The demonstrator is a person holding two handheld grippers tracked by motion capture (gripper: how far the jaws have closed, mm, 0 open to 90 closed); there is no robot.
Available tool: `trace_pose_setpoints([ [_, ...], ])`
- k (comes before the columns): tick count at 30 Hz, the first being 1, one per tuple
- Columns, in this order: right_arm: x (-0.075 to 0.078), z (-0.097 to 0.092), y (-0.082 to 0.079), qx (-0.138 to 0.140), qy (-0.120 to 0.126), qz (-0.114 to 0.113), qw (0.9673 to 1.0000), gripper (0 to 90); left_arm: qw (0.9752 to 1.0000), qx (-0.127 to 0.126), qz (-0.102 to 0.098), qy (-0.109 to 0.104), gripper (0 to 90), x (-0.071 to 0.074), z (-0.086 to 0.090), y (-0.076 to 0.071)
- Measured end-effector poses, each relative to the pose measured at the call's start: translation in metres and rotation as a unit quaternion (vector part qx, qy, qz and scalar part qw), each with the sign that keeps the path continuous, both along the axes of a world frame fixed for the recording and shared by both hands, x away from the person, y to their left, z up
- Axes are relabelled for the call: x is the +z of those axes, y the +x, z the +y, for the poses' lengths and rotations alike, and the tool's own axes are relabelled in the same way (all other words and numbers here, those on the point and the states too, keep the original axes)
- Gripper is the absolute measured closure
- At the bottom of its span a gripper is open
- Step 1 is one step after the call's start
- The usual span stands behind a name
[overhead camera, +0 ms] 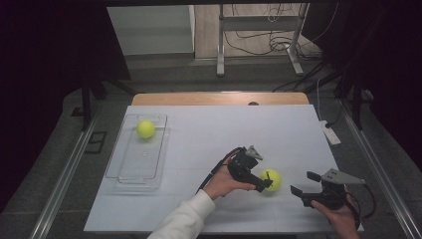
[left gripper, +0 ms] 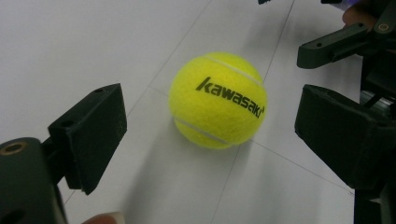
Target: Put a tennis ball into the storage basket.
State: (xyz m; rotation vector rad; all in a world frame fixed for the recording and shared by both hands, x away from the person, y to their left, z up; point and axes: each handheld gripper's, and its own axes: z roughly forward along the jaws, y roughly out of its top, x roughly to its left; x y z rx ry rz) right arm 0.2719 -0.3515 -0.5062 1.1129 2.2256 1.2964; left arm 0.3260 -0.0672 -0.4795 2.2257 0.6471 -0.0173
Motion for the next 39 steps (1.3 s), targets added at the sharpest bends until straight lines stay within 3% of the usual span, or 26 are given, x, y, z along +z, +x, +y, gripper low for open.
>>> trace_pose_setpoints([
  [9, -0.001, 0.000, 0.000, 0.002, 0.000, 0.002, 1.0000, 11.9, 0.9996, -0.020, -0.006, 0.017, 8.7, -0.007, -0.009, 0.002],
  [28, -0.001, 0.000, 0.001, 0.003, -0.004, 0.003, 1.0000, 11.8, 0.9981, -0.035, -0.017, 0.048, 8.6, -0.025, -0.028, 0.005],
  [35, -0.002, 0.000, 0.001, 0.003, -0.003, 0.004, 1.0000, 11.8, 0.9973, -0.040, -0.030, 0.054, 15.2, -0.030, -0.033, 0.004],
  [39, -0.002, -0.001, 0.001, 0.003, -0.002, 0.004, 1.0000, 11.8, 0.9972, -0.042, -0.038, 0.049, 25.2, -0.029, -0.034, 0.002],
])
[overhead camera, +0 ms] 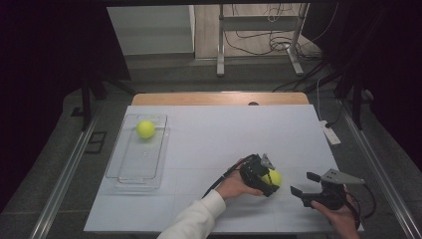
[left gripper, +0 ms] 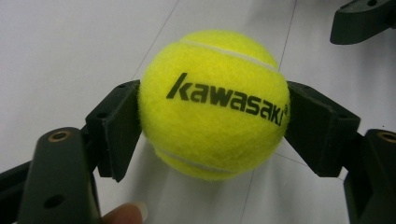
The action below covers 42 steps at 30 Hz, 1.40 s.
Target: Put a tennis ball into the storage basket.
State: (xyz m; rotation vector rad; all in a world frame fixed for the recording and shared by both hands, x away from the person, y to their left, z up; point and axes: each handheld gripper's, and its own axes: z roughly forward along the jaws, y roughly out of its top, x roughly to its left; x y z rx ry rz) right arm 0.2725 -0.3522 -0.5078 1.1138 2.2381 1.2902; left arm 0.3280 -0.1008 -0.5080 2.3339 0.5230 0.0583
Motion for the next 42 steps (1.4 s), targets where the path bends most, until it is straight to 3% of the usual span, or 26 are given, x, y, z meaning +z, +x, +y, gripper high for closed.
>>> trace_pose_setpoints([
  [6, 0.000, 0.000, 0.000, 0.000, -0.001, 0.000, 1.0000, 11.8, 1.0000, 0.000, -0.004, -0.001, 26.1, 0.001, 0.001, -0.001],
  [19, 0.000, 0.000, 0.000, -0.001, -0.002, 0.000, 1.0000, 11.9, 0.9996, -0.002, -0.012, -0.024, 26.4, 0.012, 0.009, -0.003],
  [32, 0.000, 0.000, 0.000, -0.002, -0.002, 0.000, 1.0000, 11.9, 0.9990, 0.011, -0.020, -0.039, 26.4, 0.020, 0.017, -0.006],
  [42, 0.000, 0.000, 0.000, -0.002, -0.003, -0.001, 1.0000, 11.9, 0.9968, 0.033, -0.030, -0.066, 26.4, 0.027, 0.029, -0.012],
])
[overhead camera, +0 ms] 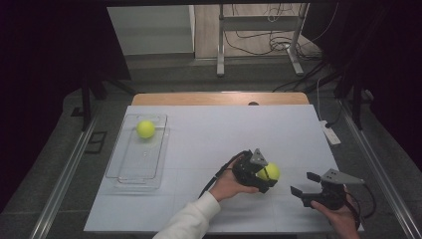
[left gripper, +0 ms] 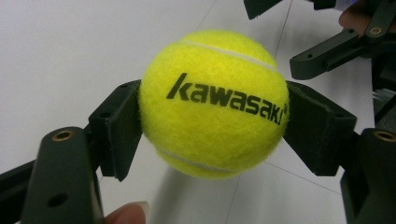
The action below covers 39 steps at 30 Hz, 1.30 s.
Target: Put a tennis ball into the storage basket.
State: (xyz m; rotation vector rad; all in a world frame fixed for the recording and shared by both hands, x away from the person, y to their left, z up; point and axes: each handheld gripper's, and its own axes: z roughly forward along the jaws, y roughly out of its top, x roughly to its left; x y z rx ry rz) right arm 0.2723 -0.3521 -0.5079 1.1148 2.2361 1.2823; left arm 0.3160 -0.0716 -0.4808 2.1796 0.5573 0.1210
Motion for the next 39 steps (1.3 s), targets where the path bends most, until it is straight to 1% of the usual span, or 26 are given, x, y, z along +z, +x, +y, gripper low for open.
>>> trace_pose_setpoints([
  [2, 0.000, 0.000, 0.000, 0.000, -0.001, 0.000, 1.0000, 11.9, 0.9999, 0.008, -0.005, -0.004, 26.4, 0.001, 0.003, -0.002],
  [5, 0.000, 0.000, 0.000, 0.001, -0.003, 0.001, 1.0000, 11.8, 0.9999, 0.014, -0.010, -0.002, 26.3, 0.002, 0.006, -0.003],
  [6, 0.000, 0.001, 0.000, 0.001, -0.003, 0.001, 1.0000, 11.8, 0.9997, 0.017, -0.015, -0.002, 26.4, 0.003, 0.008, -0.003],
  [8, 0.000, 0.001, 0.000, 0.001, -0.003, 0.001, 1.0000, 11.8, 0.9997, 0.019, -0.015, -0.004, 26.4, 0.003, 0.009, -0.004],
  [10, -0.001, 0.001, 0.000, 0.001, -0.004, 0.002, 1.0000, 11.9, 0.9996, 0.021, -0.020, 0.000, 26.4, 0.004, 0.011, -0.004],
  [17, -0.001, 0.001, 0.000, 0.001, -0.004, 0.001, 1.0000, 11.8, 0.9989, 0.036, -0.029, -0.008, 26.3, 0.006, 0.018, -0.007],
  [21, -0.001, 0.001, 0.000, 0.001, -0.003, 0.001, 1.0000, 11.8, 0.9984, 0.044, -0.035, -0.007, 26.3, 0.008, 0.022, -0.008],
  [25, -0.001, 0.001, 0.000, 0.001, -0.003, 0.001, 1.0000, 11.9, 0.9973, 0.058, -0.044, -0.007, 26.3, 0.009, 0.027, -0.010],
  [26, -0.001, 0.001, 0.000, 0.001, -0.003, 0.001, 1.0000, 11.9, 0.9973, 0.058, -0.044, -0.007, 26.3, 0.009, 0.027, -0.010],
  [32, -0.001, 0.001, 0.000, 0.000, -0.003, 0.002, 1.0000, 11.8, 0.9957, 0.071, -0.059, -0.009, 26.4, 0.013, 0.036, -0.013],
  [35, -0.001, 0.002, 0.000, 0.001, -0.003, 0.002, 1.0000, 11.8, 0.9954, 0.074, -0.061, -0.010, 26.4, 0.014, 0.038, -0.013],
  [39, -0.001, 0.002, 0.000, 0.001, -0.004, 0.002, 1.0000, 11.9, 0.9937, 0.085, -0.072, -0.007, 26.4, 0.016, 0.045, -0.015],
])
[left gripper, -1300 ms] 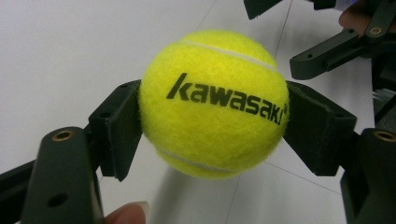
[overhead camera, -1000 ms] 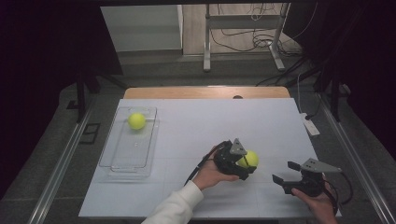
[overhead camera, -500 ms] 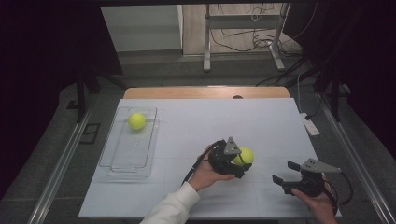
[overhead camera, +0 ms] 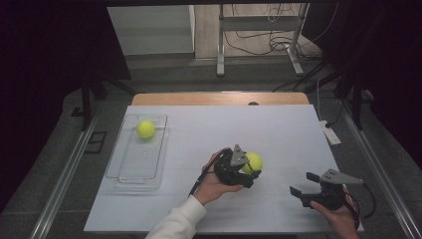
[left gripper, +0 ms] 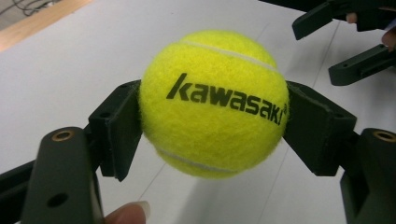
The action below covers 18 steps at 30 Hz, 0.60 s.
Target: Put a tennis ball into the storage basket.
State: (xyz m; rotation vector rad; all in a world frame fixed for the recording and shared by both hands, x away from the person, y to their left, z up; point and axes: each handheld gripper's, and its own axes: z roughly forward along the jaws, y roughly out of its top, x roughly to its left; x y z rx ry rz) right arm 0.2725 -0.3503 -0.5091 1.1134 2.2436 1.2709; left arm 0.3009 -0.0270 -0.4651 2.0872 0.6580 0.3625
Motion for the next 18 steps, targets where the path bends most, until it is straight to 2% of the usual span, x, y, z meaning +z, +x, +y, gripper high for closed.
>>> trace_pose_setpoints([
  [18, -0.001, 0.000, 0.000, 0.001, -0.002, 0.001, 1.0000, 11.9, 0.9990, 0.041, -0.011, -0.013, 26.3, 0.005, 0.026, 0.000],
])
